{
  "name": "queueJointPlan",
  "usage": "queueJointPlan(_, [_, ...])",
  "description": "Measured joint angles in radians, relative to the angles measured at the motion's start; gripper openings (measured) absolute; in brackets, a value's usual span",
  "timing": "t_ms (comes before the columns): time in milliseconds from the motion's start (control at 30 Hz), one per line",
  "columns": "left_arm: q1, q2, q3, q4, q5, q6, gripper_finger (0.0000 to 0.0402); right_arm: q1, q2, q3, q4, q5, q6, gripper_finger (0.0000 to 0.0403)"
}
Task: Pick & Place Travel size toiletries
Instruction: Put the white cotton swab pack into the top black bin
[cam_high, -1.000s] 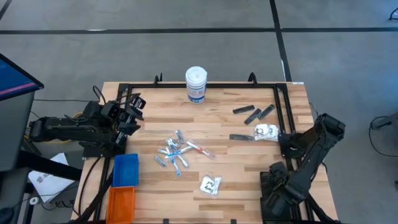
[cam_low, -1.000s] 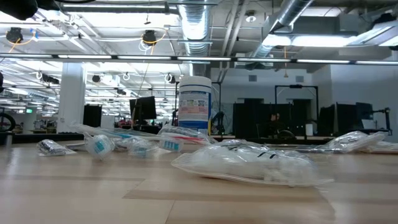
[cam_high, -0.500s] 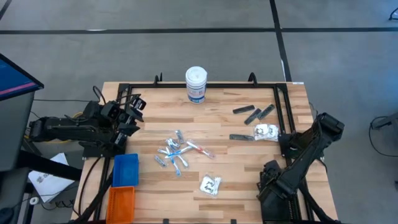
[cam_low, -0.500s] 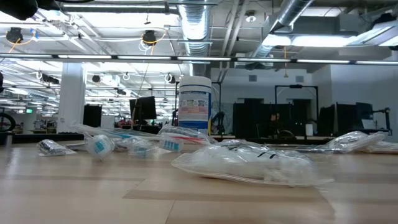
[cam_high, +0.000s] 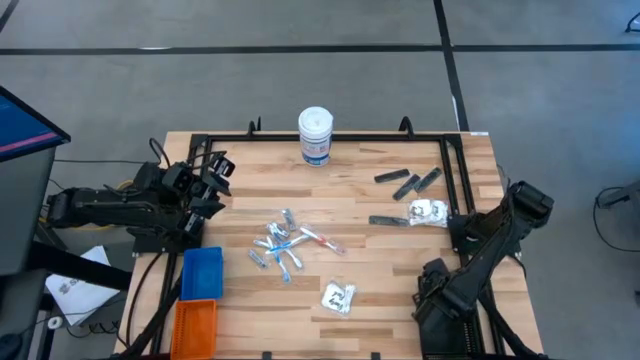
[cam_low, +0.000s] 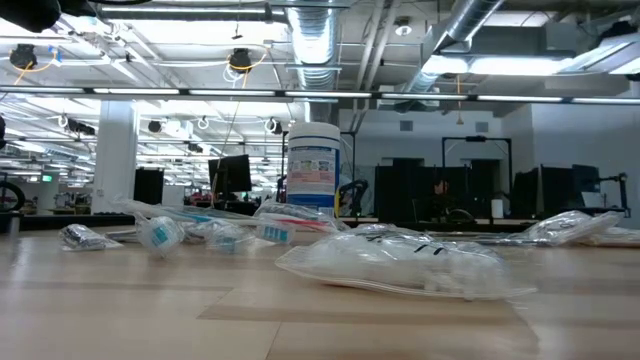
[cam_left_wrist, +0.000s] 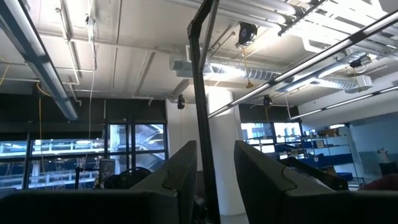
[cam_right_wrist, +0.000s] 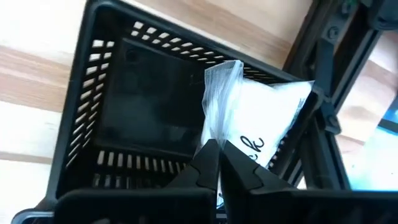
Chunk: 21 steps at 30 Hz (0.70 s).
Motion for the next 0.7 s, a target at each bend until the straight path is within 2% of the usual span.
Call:
queueJointPlan(200, [0.000, 0.000, 0.000, 0.000, 0.000, 0.000, 0.0100, 0.001, 0.009, 0.000, -0.012, -0.048, -0.018, 0.0000])
queueJointPlan(433, [0.000, 0.000, 0.000, 0.000, -0.001, -0.014, 0.0100, 0.000, 0.011, 0.000, 0.005, -0.050, -0.043, 0.0003])
queueJointPlan(700, [0.000, 0.000, 0.000, 0.000, -0.001, -0.016, 0.0100, 0.000, 0.011, 0.000, 0.004, -0.049, -0.061, 0.0057])
